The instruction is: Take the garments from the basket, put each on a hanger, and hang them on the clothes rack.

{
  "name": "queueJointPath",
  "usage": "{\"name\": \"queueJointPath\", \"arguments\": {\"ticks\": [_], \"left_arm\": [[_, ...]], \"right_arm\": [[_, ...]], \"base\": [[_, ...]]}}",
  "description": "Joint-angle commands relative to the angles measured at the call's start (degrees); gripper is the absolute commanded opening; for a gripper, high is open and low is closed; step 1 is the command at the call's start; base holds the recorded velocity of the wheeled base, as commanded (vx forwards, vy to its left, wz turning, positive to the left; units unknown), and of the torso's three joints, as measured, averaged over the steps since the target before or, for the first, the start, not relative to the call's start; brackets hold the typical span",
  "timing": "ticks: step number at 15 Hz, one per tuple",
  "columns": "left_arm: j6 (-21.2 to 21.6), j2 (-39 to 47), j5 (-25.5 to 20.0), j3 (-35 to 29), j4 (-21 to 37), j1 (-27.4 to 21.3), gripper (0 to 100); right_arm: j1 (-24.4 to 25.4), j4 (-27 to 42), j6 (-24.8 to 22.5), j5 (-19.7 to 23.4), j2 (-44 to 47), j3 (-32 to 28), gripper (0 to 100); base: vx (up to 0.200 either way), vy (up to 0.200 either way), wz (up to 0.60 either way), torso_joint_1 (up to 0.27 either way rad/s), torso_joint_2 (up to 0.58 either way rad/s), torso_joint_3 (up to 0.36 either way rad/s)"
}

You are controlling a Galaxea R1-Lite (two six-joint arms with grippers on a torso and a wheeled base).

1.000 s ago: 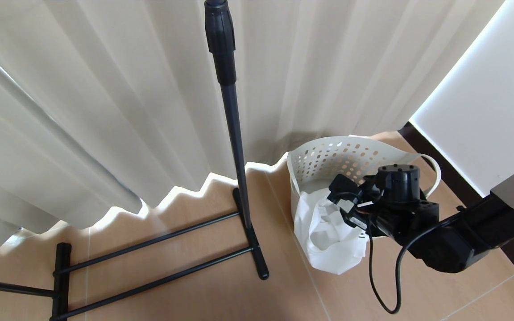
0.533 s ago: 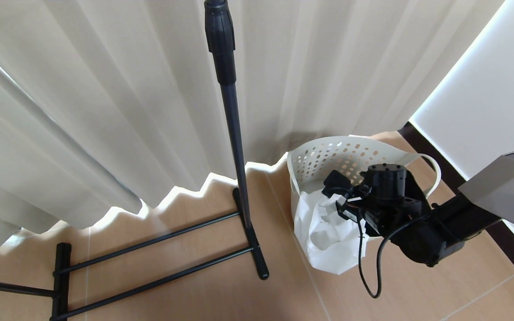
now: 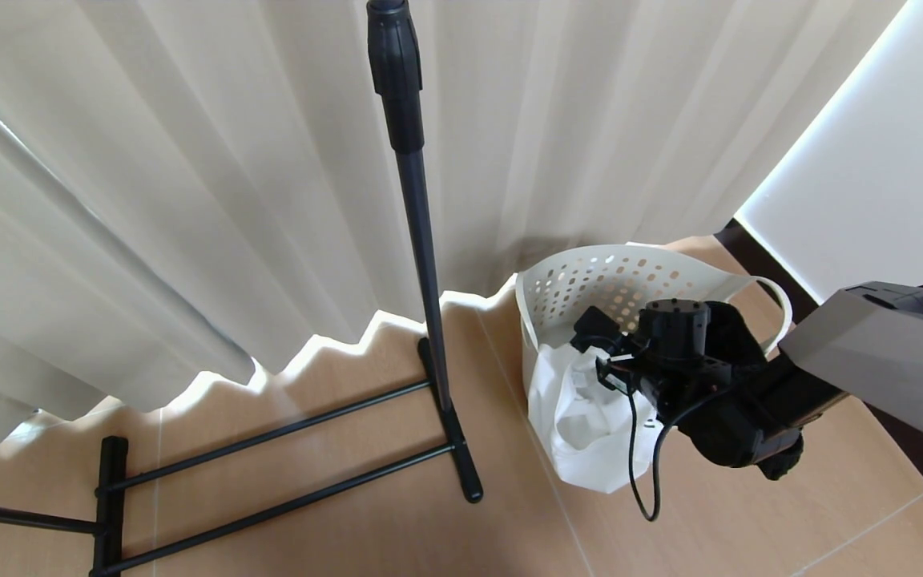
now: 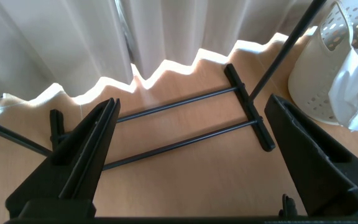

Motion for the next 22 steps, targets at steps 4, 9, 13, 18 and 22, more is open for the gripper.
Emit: {"name": "queueJointPath", "arguments": {"ticks": [4, 9, 13, 18, 22], "left_arm": [[0.0, 0.0, 0.0, 0.0, 0.0, 0.0, 100], [0.0, 0.0, 0.0, 0.0, 0.0, 0.0, 100], [0.0, 0.0, 0.0, 0.0, 0.0, 0.0, 100], [0.0, 0.0, 0.0, 0.0, 0.0, 0.0, 100], [0.0, 0.0, 0.0, 0.0, 0.0, 0.0, 100]], "right_arm": [[0.0, -2.5, 0.0, 0.0, 2.4, -2.1, 0], [0.0, -2.9, 1.8, 0.2, 1.8, -1.2, 0], [0.3, -4.4, 10.0, 0.2, -8.1, 7.6, 0], [5.4, -3.9, 24.2, 0.5, -32.1, 22.3, 0], [13.7, 1.7, 31.8, 0.8, -48.1, 26.6, 0]], "base": [[0.0, 0.0, 0.0, 0.0, 0.0, 0.0], [0.0, 0.0, 0.0, 0.0, 0.0, 0.0], [0.0, 0.0, 0.0, 0.0, 0.0, 0.0], [0.0, 0.0, 0.0, 0.0, 0.0, 0.0], [0.0, 0.0, 0.0, 0.0, 0.0, 0.0]]}}
